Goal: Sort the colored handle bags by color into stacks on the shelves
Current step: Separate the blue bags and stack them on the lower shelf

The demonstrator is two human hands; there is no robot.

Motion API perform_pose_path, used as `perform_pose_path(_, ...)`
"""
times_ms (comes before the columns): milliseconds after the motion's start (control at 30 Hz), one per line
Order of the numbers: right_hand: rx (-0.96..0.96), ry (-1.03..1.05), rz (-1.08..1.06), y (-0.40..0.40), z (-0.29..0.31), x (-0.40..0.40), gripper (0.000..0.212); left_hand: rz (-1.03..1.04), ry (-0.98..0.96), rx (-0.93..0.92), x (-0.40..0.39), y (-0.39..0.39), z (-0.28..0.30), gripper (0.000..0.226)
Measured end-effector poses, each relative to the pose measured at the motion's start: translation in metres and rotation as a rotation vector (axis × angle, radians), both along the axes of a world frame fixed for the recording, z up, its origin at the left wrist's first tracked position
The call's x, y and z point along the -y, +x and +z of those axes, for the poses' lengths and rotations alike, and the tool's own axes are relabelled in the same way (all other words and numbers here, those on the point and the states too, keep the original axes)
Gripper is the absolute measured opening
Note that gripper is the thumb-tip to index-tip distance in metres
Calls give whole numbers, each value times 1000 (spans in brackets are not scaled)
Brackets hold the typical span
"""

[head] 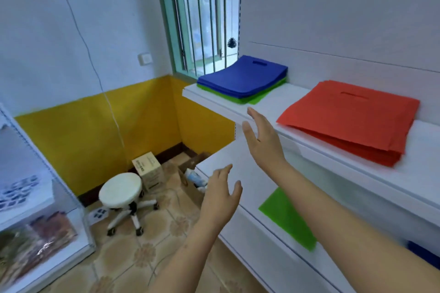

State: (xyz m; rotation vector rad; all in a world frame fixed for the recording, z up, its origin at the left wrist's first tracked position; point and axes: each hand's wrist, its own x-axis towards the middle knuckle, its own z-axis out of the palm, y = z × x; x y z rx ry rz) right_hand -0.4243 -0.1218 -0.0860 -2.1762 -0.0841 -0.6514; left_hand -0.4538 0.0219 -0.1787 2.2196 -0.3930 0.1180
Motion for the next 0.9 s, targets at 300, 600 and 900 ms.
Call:
perform_pose_path(300,59,5,-355,135,44,35,55,50,-106,183,-10,145,78,48)
perform_pose_path(600,-206,189,-547,298,80,96,63,85,2,246,22,320,123,51)
perform_pose_path(900,-414,-71,-782,368,54,113,75,121,182,232,32,450,108,67)
